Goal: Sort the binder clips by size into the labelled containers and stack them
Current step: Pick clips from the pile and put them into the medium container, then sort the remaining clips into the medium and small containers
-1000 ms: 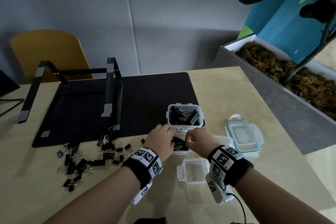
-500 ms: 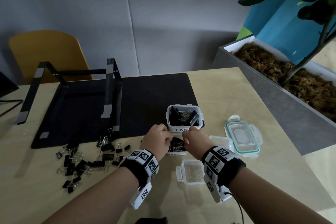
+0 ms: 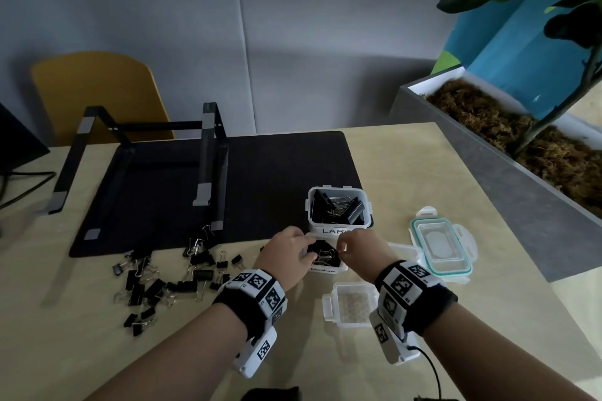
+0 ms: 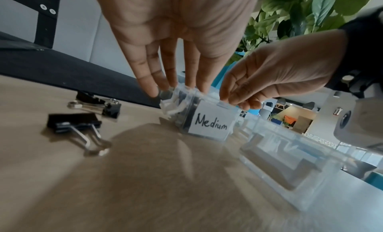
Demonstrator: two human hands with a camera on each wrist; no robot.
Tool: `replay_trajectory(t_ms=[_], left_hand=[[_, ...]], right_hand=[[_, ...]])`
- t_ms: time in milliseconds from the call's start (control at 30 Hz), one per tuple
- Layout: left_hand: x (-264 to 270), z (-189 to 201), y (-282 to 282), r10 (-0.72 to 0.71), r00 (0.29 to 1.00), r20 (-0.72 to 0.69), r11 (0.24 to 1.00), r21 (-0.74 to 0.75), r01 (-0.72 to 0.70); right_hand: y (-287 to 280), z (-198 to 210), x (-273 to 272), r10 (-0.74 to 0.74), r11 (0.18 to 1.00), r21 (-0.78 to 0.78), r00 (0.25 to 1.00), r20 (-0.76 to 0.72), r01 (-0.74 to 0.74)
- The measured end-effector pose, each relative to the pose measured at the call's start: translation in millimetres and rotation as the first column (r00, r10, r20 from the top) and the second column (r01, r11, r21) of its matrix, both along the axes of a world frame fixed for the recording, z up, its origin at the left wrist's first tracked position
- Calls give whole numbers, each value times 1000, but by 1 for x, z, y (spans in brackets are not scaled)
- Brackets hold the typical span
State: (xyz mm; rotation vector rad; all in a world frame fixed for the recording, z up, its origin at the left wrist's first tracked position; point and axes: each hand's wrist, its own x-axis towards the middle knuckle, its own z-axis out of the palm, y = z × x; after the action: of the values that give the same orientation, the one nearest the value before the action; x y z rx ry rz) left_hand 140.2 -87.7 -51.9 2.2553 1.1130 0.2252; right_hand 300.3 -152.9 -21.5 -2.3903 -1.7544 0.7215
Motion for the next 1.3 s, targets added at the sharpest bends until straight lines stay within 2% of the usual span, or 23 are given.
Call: replay_trajectory(t_ms=[167,433,633,833,1100,1300], left_hand=[[-18,11,-4,14,1000,12,1000,-8,-14],[-87,5,5,152,988,-16,986,-67,-153],[-144,1,25,254,963,-93,966,-21,-257],[-172,-6,37,167,961,-222,985,3,-171],[-173,-17,41,77,965,-250,995,76,-60],[-174,-19,44,29,974,-223,992,124,-2]], right_hand=[[-6,12,-7,-33,998,49,998,-52,36],[-4,15,-56,62,997,63,985,-163,-53],[-1,0,-100,139,990,10,972,-190,-139],[6,-23,-135,99,993,-45,972,-212,-111],[19,-36,-164,15,1000,16,970,-242,-11],[56,-29,-166,7,994,107,979,-206,15]])
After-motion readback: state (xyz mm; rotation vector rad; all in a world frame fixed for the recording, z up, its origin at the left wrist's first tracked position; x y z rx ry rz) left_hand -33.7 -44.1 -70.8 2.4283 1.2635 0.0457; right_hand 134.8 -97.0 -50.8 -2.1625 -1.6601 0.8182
